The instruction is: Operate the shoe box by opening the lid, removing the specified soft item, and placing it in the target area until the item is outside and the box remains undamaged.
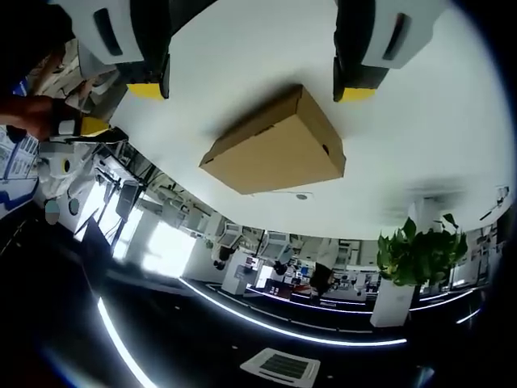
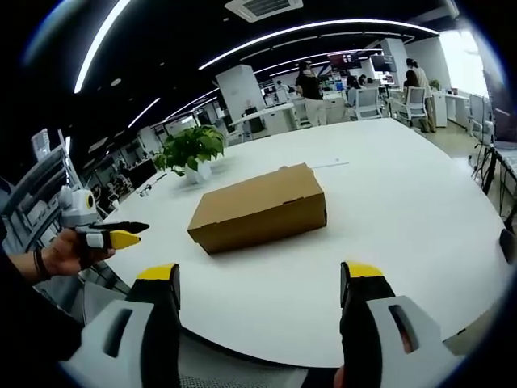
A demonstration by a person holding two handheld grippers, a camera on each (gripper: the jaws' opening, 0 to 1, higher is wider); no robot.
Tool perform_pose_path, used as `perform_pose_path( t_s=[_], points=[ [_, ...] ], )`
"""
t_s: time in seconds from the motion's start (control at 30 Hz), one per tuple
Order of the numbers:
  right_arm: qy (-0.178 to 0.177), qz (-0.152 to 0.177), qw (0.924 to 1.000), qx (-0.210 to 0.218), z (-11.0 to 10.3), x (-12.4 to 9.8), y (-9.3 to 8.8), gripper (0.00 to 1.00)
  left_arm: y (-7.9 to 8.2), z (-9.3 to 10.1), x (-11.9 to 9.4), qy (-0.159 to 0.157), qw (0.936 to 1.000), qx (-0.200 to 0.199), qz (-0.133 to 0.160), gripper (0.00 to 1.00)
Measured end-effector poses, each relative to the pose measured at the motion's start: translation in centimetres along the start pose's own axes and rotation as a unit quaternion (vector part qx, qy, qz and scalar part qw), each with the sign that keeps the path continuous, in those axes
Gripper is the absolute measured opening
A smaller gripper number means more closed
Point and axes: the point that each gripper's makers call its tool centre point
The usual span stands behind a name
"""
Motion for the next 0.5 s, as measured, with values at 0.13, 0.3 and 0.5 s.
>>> perform_pose_path(
  t_s=[0.13,0.3,0.5],
  points=[
    [0.001,-0.004,1.0000,0.001,-0.14,0.23,-0.39,0.77,-0.03,-0.07,0.16,0.000,1.0000,-0.003,-0.001,0.85],
    [0.004,-0.007,1.0000,0.003,-0.19,0.46,-0.65,0.77,0.44,-0.34,0.25,0.000,1.0000,-0.005,0.003,0.85],
    [0.001,-0.011,0.9999,0.000,0.25,0.59,-0.37,0.77,0.31,-0.82,0.39,0.003,1.0000,-0.006,0.000,0.85]
  ],
)
Point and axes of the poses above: the point that each gripper's makers call its tool centre point, and the gripper's own axes: x roughly forward along the fingers, z roughly to its right, y roughly out of its top, and after that the axes turned 13 degrees about y, right-handed
